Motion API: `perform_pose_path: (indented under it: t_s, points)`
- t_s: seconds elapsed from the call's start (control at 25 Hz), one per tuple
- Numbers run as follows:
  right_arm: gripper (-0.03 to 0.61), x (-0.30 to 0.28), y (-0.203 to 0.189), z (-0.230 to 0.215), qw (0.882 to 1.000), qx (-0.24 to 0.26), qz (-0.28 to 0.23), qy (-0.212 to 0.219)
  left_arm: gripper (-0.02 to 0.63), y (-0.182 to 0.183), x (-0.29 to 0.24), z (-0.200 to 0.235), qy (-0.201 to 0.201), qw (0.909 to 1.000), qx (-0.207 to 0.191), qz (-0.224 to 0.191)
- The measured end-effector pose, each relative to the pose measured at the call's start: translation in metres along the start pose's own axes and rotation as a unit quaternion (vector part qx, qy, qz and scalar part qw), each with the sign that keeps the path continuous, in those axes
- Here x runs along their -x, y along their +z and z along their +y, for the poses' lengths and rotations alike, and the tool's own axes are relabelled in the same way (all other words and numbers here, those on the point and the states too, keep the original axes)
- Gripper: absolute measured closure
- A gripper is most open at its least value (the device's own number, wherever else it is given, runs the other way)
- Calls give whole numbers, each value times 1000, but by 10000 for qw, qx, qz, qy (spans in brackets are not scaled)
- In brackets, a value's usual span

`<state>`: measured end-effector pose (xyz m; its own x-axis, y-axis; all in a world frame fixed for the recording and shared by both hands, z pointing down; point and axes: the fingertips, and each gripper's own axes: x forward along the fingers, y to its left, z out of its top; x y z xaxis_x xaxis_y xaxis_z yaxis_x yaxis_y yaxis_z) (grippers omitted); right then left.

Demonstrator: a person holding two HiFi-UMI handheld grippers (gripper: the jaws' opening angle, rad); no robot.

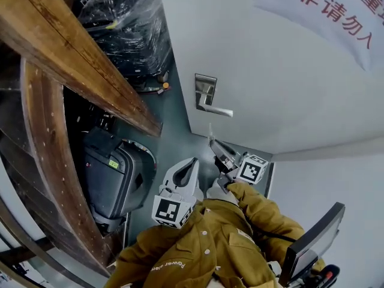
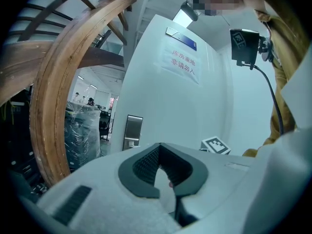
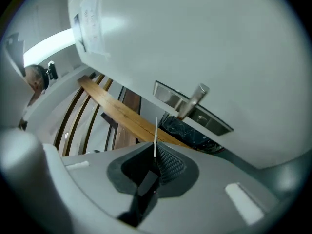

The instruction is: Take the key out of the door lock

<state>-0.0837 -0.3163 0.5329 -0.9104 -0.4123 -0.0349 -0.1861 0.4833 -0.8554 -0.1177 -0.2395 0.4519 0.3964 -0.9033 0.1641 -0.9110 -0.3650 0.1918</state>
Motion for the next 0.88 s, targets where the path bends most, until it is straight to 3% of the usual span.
perform_pose_path:
  t_s: [0.12,0.24,0.36,0.56,0.88]
  points:
    - [551,21,20,31,9909,1315,125,-243,617,5,-4,-6,-95,9999,-54,-64]
    - [551,43,38,51,9702,2355,74,-568,617,9,-8,-12,-166,9998,-83,-76]
    - [551,63,48,62,9473,3070,1,-914,617,10,-11,-17,-233,9997,-94,-64]
    - [551,78,49,73,9226,3651,-25,-1243,617,13,-17,-23,-340,9993,-129,-47]
    - [549,78,44,76,9114,3882,-59,-1361,617,13,-25,-30,-495,9986,-180,-15]
